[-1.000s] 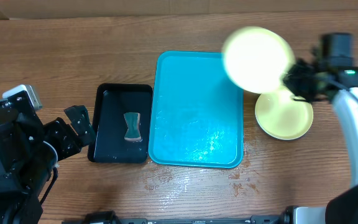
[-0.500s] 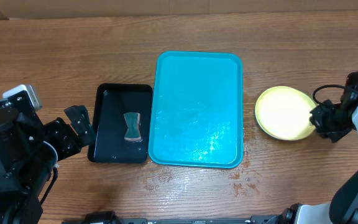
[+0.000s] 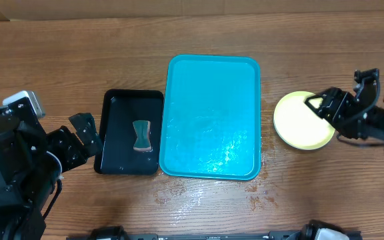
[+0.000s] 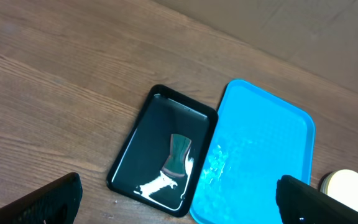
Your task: Clean dirty plates on tray and stack at the side
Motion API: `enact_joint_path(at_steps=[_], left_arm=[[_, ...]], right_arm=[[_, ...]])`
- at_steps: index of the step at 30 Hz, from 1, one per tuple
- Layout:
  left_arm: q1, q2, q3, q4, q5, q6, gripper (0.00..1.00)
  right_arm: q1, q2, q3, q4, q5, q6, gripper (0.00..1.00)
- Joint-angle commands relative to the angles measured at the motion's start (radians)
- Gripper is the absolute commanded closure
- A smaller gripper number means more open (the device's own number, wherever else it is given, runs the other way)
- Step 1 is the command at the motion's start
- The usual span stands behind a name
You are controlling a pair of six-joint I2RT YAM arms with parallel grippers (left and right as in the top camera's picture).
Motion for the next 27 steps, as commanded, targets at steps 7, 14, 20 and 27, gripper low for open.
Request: enact_joint_path(at_steps=[7, 14, 20, 27], left_arm=[[0.005, -0.002, 0.004, 0.003, -0.013, -0.010, 0.00], [0.005, -0.002, 0.004, 0.003, -0.014, -0.010, 0.00], [0.005, -0.002, 0.004, 0.003, -0.014, -0.010, 0.00], [0.005, -0.002, 0.004, 0.003, -0.014, -0.010, 0.00]], right_arm=[[0.137, -0.379, 0.024, -0.003, -0.105, -0.061, 0.00], [0.160, -0.432, 0.023, 0.005, -0.030, -0.081, 0.00], [0.310, -0.451, -0.065, 0.222, 0.019, -0.348, 0.00], [0.361, -0.667, -0.439, 0.518, 0.088, -0.397, 0.00]])
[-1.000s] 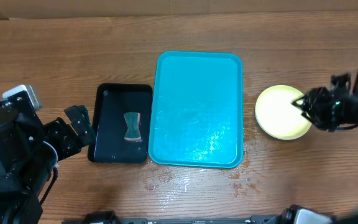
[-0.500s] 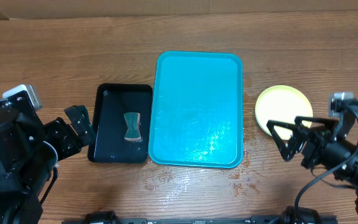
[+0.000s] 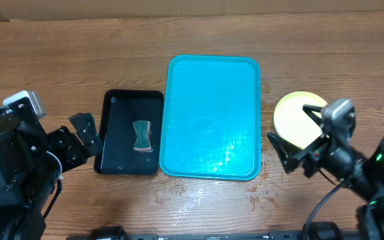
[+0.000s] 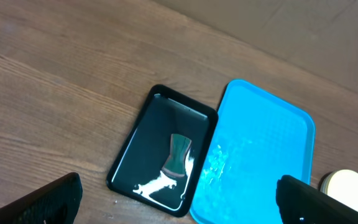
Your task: Clean dirty plates on tray and stack at the side
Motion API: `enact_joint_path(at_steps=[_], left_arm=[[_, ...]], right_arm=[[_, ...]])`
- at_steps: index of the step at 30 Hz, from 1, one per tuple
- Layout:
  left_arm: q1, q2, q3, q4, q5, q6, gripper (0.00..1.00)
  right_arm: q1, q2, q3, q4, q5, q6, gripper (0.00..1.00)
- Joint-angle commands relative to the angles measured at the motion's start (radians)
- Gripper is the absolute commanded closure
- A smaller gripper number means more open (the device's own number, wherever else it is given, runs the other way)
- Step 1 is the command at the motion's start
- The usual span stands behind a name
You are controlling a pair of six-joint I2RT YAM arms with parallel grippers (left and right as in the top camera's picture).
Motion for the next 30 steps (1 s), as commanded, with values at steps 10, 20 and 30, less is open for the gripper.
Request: enact_joint_path(at_steps=[10, 20, 30], left_arm=[[0.005, -0.002, 0.004, 0.003, -0.014, -0.010, 0.00], [0.005, -0.002, 0.004, 0.003, -0.014, -0.010, 0.00], [0.005, -0.002, 0.004, 0.003, -0.014, -0.010, 0.00]], right_arm=[[0.002, -0.560, -0.652, 0.243, 0.042, -0.006, 0.00], [-0.008, -0.649, -0.911, 0.584, 0.065, 0.124, 0.00], [-0.010, -0.649, -0.975, 0.721, 0.086, 0.119, 0.00]])
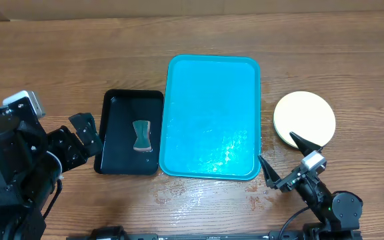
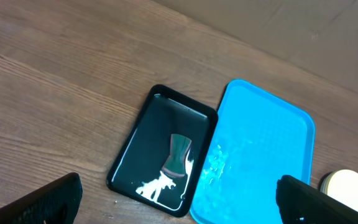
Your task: Clean dirty plates on tray and stack at the side
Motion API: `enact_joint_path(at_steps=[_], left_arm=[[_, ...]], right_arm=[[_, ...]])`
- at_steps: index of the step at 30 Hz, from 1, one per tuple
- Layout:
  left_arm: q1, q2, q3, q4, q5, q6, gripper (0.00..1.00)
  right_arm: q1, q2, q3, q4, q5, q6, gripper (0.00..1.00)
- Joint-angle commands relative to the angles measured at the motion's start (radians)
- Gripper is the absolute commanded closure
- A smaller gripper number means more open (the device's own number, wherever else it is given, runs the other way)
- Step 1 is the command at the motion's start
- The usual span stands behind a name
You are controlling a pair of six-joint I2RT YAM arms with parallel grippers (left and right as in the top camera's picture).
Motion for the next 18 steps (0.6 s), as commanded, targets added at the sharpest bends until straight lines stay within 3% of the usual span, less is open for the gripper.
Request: enact_joint_path(at_steps=[1, 18], left_arm=[[0.005, -0.002, 0.004, 0.004, -0.013, -0.009, 0.00], [0.005, -0.002, 0.004, 0.004, -0.013, -0.009, 0.00]], right_arm=[[-0.004, -0.008, -0.010, -0.005, 0.014, 0.011, 0.00], [-0.004, -0.008, -0.010, -0.056, 0.014, 0.011, 0.00]])
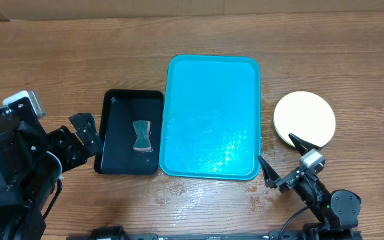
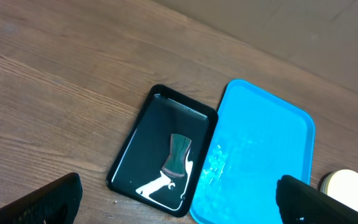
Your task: Clean dirty plates on tray and stack at the side
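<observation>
The blue tray (image 1: 212,80) lies mid-table, wet and with no plates on it; it also shows in the left wrist view as the blue tray (image 2: 260,162). A pale yellow plate stack (image 1: 304,119) sits on the table to its right. My right gripper (image 1: 282,159) stands open just in front of the stack, near the tray's front right corner, holding nothing. My left gripper (image 1: 84,133) stands open left of the black tray (image 1: 112,133), and in the wrist view the left gripper (image 2: 179,205) has its fingers wide apart and holds nothing.
The black tray (image 2: 142,143) holds shallow water and a grey-green sponge (image 1: 142,135), seen too as the sponge (image 2: 178,152). Water drops spot the wood in front of the blue tray. A cardboard wall runs along the table's far edge.
The right arm has shifted only a few pixels by the front edge. The left arm, the trays, the sponge and the plates stand as before.
My right gripper was open over the right side of the plate stack. Then it was open at the stack's near side. After that it stood low by the table's front edge, clear of the stack, where it still is. The left arm never moved.
</observation>
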Motion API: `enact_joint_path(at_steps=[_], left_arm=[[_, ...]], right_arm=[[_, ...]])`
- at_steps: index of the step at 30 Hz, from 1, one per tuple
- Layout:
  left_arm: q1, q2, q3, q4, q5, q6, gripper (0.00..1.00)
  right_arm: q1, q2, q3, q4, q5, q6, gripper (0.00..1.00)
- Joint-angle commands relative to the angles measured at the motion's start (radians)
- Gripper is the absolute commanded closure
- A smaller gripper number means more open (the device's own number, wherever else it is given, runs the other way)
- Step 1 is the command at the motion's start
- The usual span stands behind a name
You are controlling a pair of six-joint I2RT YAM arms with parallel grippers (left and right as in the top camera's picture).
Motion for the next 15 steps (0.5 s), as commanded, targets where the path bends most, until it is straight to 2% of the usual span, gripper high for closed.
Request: enact_joint_path(at_steps=[1, 8, 10, 12, 15], left_arm=[[0.003, -0.002, 0.004, 0.004, -0.013, -0.009, 0.00], [-0.017, 0.001, 0.004, -0.014, -0.013, -0.009, 0.00], [-0.017, 0.001, 0.001, -0.002, -0.071, 0.005, 0.00], [-0.018, -0.015, -0.028, 0.069, -0.084, 0.006, 0.00], [-0.030, -0.117, -0.181, 0.304, -0.070, 0.026, 0.00]], right_arm=[[-0.004, -0.008, -0.010, 0.003, 0.011, 0.004, 0.00], [-0.004, -0.008, -0.010, 0.003, 0.011, 0.004, 0.00], [-0.004, -0.008, -0.010, 0.003, 0.011, 0.004, 0.00], [-0.004, -0.008, -0.010, 0.003, 0.011, 0.004, 0.00], [-0.004, -0.008, -0.010, 0.003, 0.011, 0.004, 0.00]])
